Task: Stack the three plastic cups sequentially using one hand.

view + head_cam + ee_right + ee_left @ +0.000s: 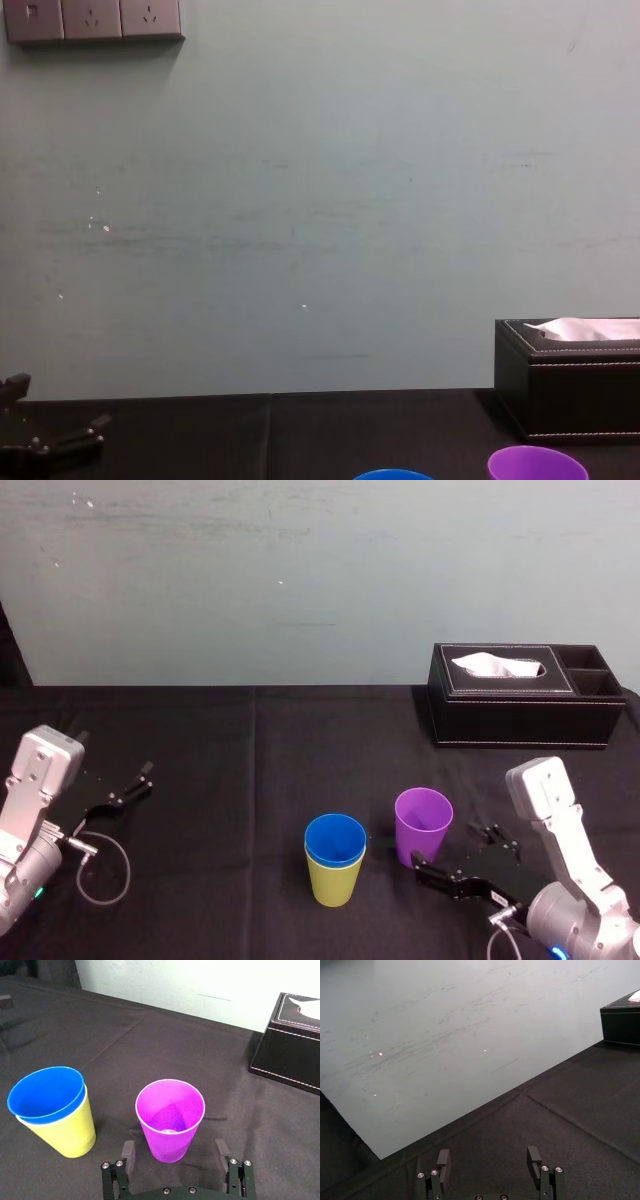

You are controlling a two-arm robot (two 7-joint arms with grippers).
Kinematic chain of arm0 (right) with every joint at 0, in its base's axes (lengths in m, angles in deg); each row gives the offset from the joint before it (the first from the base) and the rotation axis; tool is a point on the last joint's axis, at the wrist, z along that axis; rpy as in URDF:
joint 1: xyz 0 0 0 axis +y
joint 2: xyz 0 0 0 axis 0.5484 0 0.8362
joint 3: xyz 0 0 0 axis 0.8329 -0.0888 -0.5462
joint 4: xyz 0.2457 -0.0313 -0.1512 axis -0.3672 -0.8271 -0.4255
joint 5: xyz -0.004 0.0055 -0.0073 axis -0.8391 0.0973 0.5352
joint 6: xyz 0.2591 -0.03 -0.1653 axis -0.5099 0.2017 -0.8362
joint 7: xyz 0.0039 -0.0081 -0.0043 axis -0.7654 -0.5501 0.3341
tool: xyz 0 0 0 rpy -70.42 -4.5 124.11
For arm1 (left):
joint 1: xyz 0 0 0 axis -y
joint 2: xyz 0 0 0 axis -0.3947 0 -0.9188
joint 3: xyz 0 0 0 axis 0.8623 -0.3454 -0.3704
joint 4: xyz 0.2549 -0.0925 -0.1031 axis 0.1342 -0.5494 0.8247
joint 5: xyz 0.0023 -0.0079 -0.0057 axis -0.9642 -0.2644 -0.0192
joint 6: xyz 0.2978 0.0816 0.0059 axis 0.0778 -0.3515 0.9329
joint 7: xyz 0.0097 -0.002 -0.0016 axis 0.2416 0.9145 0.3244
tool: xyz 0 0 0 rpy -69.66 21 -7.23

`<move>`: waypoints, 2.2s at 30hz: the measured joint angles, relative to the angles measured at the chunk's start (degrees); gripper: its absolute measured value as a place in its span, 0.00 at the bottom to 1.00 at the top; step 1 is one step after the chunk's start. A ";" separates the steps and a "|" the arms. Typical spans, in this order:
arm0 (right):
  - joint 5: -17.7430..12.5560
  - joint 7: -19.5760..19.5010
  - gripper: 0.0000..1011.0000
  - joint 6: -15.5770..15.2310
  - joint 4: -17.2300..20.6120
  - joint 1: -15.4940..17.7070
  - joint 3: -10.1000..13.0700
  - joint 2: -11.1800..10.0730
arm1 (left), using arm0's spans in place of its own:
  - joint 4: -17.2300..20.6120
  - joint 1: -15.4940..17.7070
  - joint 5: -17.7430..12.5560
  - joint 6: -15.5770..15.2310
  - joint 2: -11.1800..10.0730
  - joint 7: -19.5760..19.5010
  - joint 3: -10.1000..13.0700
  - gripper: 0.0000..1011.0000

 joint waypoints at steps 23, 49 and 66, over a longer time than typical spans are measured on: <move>1.92 2.73 0.99 -0.59 -3.09 -2.22 1.13 3.29 | 0.00 0.00 0.00 0.00 0.00 0.00 0.00 0.99; 3.95 3.54 0.99 -0.78 -5.41 -3.19 1.66 5.87 | 0.00 0.00 0.00 0.00 0.00 0.00 0.00 0.99; 4.89 3.54 0.99 -0.31 -6.71 -4.02 1.65 7.30 | 0.00 0.00 0.00 0.00 0.00 0.00 0.00 0.99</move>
